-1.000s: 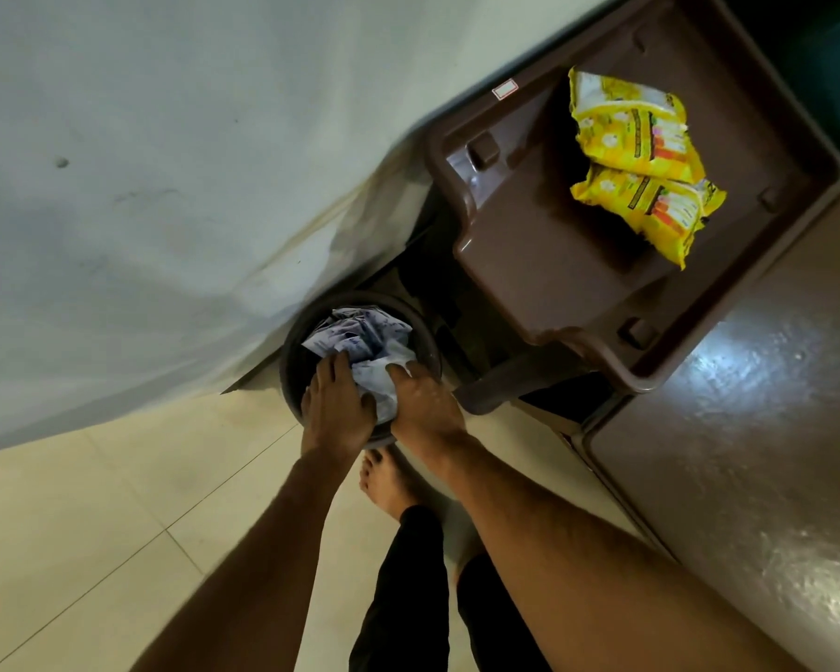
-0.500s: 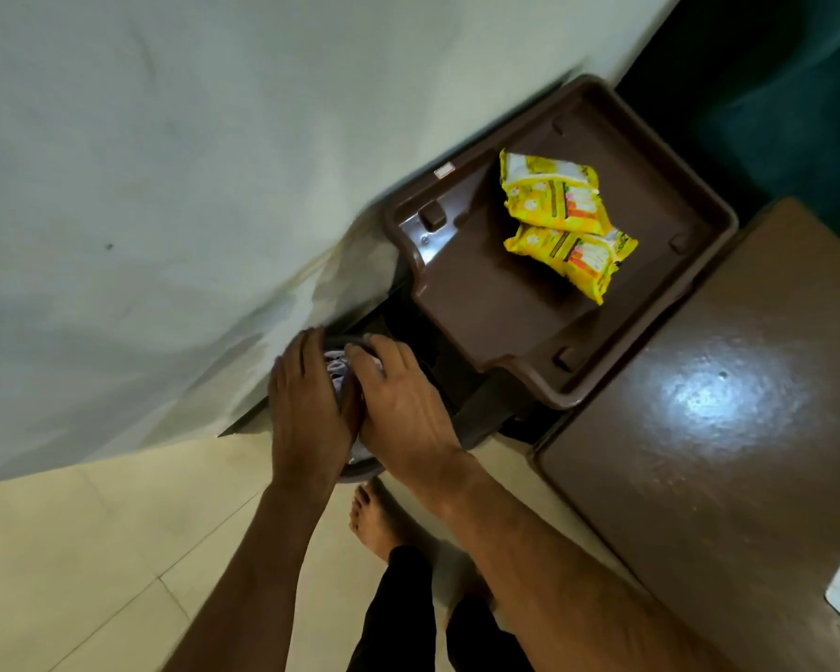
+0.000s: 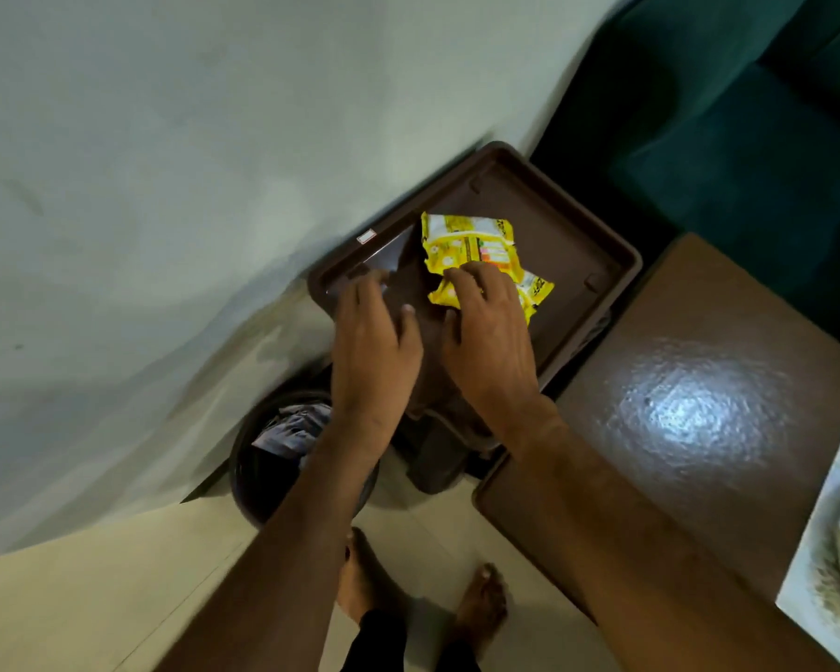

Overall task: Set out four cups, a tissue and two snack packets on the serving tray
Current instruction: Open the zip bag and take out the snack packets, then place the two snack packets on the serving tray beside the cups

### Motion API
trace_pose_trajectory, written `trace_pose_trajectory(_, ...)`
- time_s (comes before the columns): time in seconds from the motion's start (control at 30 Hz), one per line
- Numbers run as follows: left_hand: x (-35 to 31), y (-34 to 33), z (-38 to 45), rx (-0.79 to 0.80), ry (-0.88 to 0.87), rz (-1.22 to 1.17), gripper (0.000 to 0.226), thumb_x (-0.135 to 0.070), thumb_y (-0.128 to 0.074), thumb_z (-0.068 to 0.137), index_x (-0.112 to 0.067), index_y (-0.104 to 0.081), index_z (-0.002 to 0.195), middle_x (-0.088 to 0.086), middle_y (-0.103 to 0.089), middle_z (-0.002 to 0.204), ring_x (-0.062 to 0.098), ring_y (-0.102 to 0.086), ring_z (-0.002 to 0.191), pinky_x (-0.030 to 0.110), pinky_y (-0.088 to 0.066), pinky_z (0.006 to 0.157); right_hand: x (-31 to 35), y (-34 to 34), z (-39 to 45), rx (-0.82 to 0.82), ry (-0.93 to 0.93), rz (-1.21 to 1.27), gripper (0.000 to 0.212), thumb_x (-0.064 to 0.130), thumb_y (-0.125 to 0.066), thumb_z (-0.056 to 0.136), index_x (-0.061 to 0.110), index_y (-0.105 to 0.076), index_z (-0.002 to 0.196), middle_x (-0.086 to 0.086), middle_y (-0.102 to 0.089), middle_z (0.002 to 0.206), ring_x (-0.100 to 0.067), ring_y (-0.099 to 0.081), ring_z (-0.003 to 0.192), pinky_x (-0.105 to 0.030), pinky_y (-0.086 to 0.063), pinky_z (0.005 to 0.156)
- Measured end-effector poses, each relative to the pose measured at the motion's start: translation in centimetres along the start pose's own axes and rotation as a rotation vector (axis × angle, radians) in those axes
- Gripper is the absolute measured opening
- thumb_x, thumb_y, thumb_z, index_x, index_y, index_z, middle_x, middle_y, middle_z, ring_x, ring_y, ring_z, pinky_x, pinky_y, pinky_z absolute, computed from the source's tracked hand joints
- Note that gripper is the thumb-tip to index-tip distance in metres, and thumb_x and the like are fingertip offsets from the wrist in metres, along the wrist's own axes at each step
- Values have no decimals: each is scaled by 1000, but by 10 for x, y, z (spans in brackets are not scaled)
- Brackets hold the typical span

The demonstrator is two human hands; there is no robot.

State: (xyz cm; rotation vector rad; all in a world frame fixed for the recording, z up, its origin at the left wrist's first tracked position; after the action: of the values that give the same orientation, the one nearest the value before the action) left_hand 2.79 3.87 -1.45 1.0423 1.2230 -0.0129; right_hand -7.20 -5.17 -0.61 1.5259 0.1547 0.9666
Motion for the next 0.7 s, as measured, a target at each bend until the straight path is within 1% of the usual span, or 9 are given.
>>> trace_pose_trajectory(0.07, 0, -27, 10, 79, 128, -48, 42, -16, -63, 96, -4, -56, 135, 16, -60, 138, 30, -55, 132, 35, -41, 108, -21, -2, 15, 28, -26, -27, 55, 1, -65, 84, 0, -57, 139, -23, -53, 142, -43, -50, 130, -52, -47, 103)
trace_pose_trajectory(0.13, 4, -48, 17, 119, 291, -127, 40, -21, -64, 96, -5, -59, 132, 16, -64, 134, 32, -59, 128, 36, -43, 104, -37, -9, 28, 122, -9, -69, 71, 18, -72, 81, 5, -49, 147, -24, -43, 151, -44, -42, 139, -52, -42, 111)
trace_pose_trajectory(0.23, 12, -69, 30, 127, 518, -289, 39, -32, -62, 96, -6, -64, 125, 16, -69, 128, 34, -64, 121, 40, -50, 102, -56, -28, 37, 326, 16, -228, 104, 37, -80, 71, 19, -29, 159, -25, -19, 165, -46, -17, 154, -65, -26, 120)
trace_pose_trajectory(0.33, 17, -82, 45, 137, 685, -447, 49, -44, -62, 95, -5, -66, 124, 19, -70, 126, 37, -67, 116, 50, -57, 99, -70, -42, 38, 384, 13, -338, 114, 49, -84, 72, 29, -17, 162, -24, -9, 168, -47, -8, 156, -72, -21, 119)
trace_pose_trajectory(0.4, 18, -89, 55, 137, 739, -503, 51, -44, -63, 94, -6, -64, 127, 17, -68, 126, 37, -70, 111, 54, -63, 87, -75, -47, 38, 379, 4, -357, 117, 53, -84, 74, 32, -11, 163, -24, -8, 169, -48, -10, 156, -70, -23, 119)
trace_pose_trajectory(0.47, 20, -95, 63, 121, 753, -560, 40, -35, -64, 95, -8, -67, 124, 15, -71, 120, 33, -73, 102, 54, -66, 77, -76, -51, 39, 339, 1, -371, 117, 53, -83, 77, 33, -7, 163, -24, -12, 168, -47, -14, 155, -69, -27, 118)
trace_pose_trajectory(0.57, 23, -100, 71, 91, 706, -547, 19, -19, -63, 95, -8, -76, 103, 18, -76, 105, 34, -76, 93, 55, -65, 78, -76, -52, 41, 251, 3, -378, 108, 49, -79, 83, 34, -9, 163, -24, -19, 166, -44, -24, 152, -65, -36, 113)
trace_pose_trajectory(0.63, 21, -101, 72, 69, 689, -559, 14, -13, -64, 93, -9, -77, 91, 19, -77, 96, 34, -77, 88, 54, -65, 78, -78, -51, 42, 224, 5, -375, 98, 42, -75, 88, 33, -12, 163, -24, -21, 165, -42, -29, 149, -61, -41, 107)
trace_pose_trajectory(0.7, 16, -101, 72, 50, 662, -611, 14, -9, -65, 92, -7, -78, 88, 18, -77, 89, 30, -77, 81, 54, -66, 76, -79, -47, 43, 197, 7, -356, 89, 28, -71, 90, 32, -18, 162, -24, -26, 162, -40, -36, 143, -57, -46, 100)
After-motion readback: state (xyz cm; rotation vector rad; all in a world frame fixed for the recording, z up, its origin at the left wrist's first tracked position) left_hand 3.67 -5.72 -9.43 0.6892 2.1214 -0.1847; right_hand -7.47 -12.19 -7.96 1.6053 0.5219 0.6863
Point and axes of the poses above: each hand's wrist, its own z-axis towards the middle knuckle, its own y-axis out of the back of the hand, x = y × z, the point moved 6 cm from there along z, towards the middle knuckle
